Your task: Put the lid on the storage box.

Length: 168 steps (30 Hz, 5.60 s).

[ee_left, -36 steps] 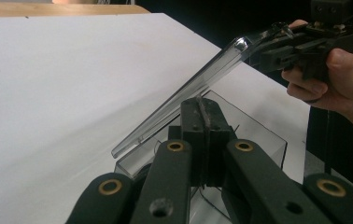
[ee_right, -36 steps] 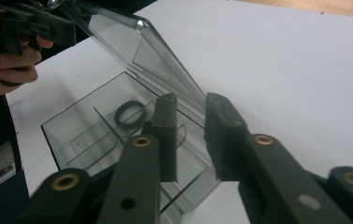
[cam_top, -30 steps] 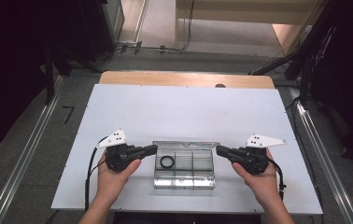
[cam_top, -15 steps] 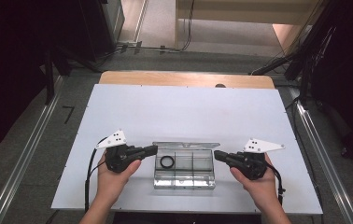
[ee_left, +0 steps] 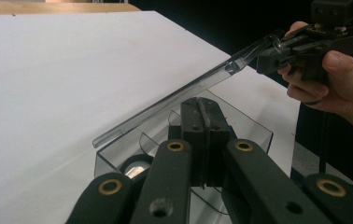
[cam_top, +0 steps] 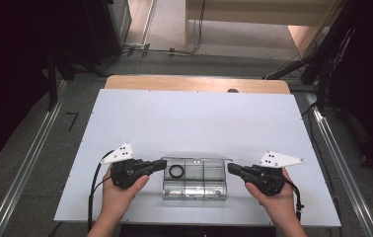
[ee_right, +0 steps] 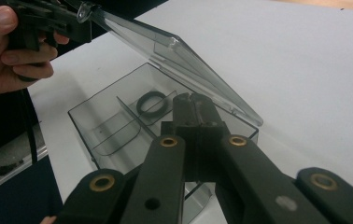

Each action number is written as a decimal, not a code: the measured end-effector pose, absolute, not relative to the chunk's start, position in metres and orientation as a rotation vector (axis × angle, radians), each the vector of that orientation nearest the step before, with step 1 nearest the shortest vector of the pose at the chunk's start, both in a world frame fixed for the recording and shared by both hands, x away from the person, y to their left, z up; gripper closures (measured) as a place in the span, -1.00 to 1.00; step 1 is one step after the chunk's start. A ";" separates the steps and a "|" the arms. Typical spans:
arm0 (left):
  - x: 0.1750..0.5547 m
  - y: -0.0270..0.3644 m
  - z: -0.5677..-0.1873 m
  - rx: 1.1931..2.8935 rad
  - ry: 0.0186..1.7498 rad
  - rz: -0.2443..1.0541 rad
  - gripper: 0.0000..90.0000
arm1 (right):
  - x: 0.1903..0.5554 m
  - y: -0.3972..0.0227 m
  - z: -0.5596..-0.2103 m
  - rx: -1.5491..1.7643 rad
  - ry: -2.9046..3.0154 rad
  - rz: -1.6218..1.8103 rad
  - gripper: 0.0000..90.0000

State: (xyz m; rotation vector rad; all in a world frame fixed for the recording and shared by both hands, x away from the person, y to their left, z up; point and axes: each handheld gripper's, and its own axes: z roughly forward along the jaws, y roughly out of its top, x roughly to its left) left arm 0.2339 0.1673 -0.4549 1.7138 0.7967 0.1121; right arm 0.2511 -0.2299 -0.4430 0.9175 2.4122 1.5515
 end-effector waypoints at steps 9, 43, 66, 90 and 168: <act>0.229 0.168 -0.457 1.720 0.794 0.108 0.99 | 0.245 -0.229 -0.444 0.913 2.414 1.566 0.96; 0.229 0.174 -0.473 1.776 0.812 0.035 0.99 | 0.246 -0.228 -0.459 0.923 2.477 1.541 0.96; 0.235 0.175 -0.486 1.840 0.818 -0.005 0.99 | 0.253 -0.227 -0.476 0.933 2.533 1.470 0.96; 0.238 0.176 -0.492 1.907 0.831 -0.017 0.99 | 0.253 -0.226 -0.481 0.895 2.562 1.368 0.96; 0.233 0.230 -0.479 1.714 0.876 0.271 -0.82 | 0.266 -0.306 -0.466 1.040 2.225 1.496 -0.81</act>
